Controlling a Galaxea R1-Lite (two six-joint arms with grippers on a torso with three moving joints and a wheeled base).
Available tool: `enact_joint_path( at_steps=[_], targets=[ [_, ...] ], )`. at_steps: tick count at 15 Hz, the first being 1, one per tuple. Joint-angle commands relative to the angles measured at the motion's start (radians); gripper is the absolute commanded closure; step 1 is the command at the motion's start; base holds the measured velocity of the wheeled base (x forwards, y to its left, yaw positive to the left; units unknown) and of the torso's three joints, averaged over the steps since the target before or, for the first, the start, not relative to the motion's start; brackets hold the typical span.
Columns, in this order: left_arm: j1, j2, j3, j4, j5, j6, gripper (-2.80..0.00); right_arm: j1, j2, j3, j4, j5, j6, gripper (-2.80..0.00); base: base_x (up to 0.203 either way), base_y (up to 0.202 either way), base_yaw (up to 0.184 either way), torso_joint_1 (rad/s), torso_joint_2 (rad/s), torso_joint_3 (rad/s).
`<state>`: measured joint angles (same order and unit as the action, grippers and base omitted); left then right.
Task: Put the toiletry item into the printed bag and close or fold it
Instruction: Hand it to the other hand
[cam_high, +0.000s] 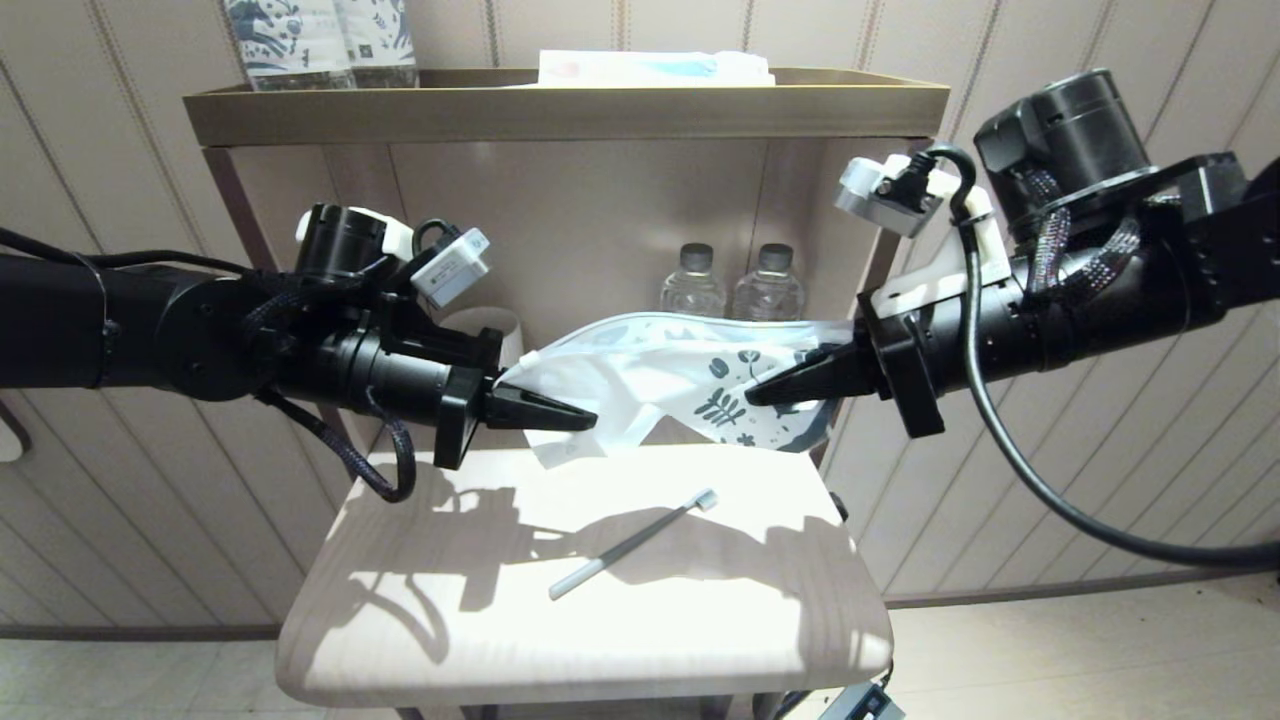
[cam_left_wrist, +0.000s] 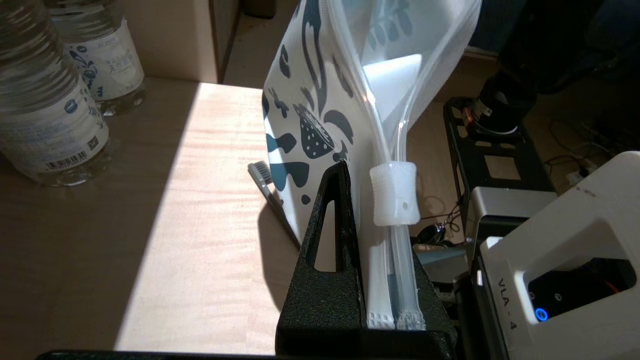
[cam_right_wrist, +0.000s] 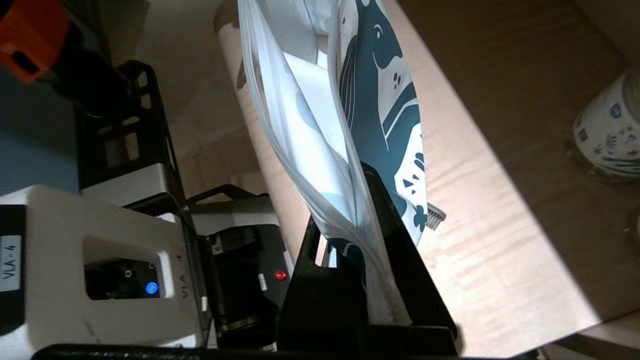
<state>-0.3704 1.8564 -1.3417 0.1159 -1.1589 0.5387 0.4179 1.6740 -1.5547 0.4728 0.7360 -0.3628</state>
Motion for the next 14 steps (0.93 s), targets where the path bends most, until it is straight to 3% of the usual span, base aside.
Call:
enact_joint_path(
  at_steps=[1, 4, 13, 14],
  targets=[
    [0.001, 0.003, -0.006, -0.001, -0.007, 0.003, 0.0, -0.004, -0.004, 0.024, 0.004, 0.004, -0.002, 0.0, 0.0, 0.0, 0.0, 0.0, 0.0, 0.0],
    [0.002, 0.001, -0.013, -0.002, -0.008, 0.001, 0.0, -0.038, -0.041, 0.059, 0.003, 0.006, -0.002, 0.0, 0.0, 0.0, 0.0, 0.0, 0.0, 0.0],
    [0.001, 0.001, -0.011, -0.002, -0.007, 0.003, 0.0, -0.035, -0.034, 0.11, -0.047, 0.004, -0.008, 0.0, 0.0, 0.0, 0.0, 0.0, 0.0, 0.0],
    [0.001, 0.001, -0.01, -0.002, -0.007, 0.003, 0.0, -0.028, -0.034, 0.114, -0.048, 0.005, -0.013, -2.8, 0.0, 0.0, 0.0, 0.0, 0.0, 0.0]
  ],
)
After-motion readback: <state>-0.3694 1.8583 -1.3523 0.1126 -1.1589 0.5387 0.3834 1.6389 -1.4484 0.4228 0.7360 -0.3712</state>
